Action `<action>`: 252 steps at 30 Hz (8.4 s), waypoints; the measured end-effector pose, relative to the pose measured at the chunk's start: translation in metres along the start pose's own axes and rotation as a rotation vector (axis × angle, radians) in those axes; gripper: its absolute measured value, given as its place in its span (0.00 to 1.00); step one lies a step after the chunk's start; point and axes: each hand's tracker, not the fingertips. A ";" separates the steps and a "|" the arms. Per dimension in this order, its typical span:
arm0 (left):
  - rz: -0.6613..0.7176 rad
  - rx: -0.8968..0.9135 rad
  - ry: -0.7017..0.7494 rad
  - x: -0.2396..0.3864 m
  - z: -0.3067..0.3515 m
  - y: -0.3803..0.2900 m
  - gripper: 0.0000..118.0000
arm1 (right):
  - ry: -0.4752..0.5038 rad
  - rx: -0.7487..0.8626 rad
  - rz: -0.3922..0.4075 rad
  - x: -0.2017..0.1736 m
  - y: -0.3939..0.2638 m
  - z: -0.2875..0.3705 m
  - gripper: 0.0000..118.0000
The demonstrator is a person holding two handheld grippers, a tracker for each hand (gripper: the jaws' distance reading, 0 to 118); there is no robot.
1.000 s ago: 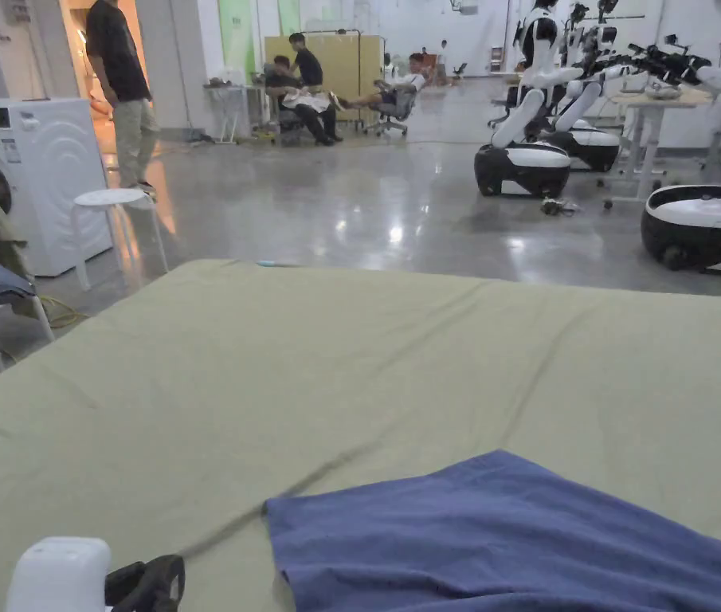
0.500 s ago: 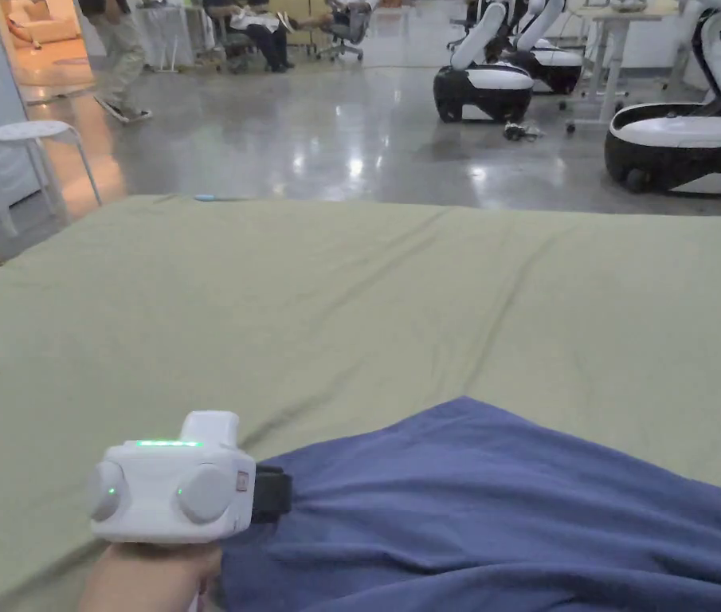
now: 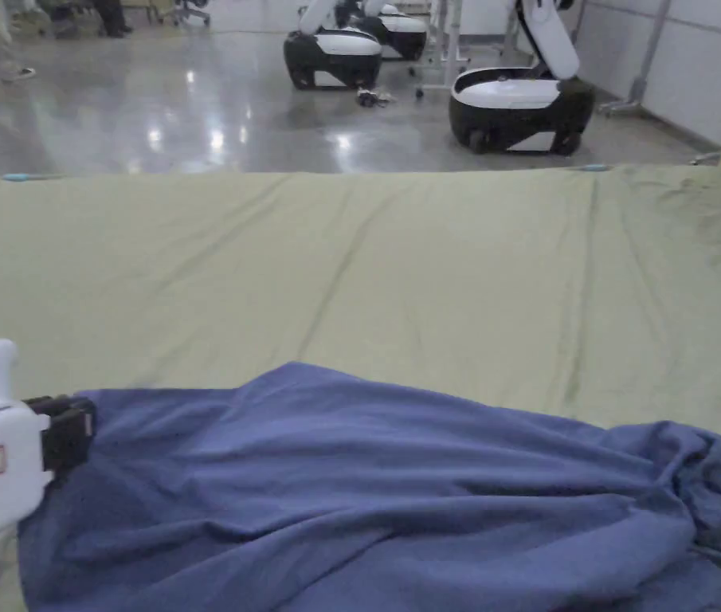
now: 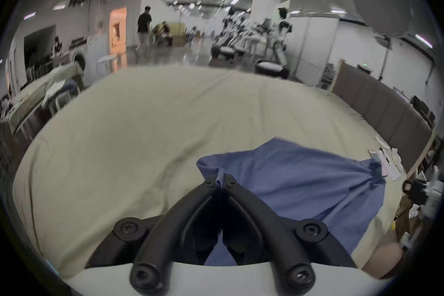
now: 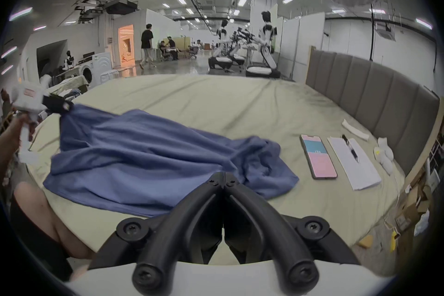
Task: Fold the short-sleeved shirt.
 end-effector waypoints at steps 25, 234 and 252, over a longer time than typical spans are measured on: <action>0.015 0.081 -0.026 -0.008 0.057 0.021 0.00 | -0.051 -0.288 -0.231 0.075 0.022 -0.117 0.05; -0.093 0.561 0.025 -0.048 0.279 0.286 0.00 | -0.051 0.559 0.062 0.039 0.400 0.177 0.02; -0.151 0.570 0.239 -0.064 0.084 0.448 0.00 | -0.096 0.579 0.000 0.014 0.587 -0.083 0.02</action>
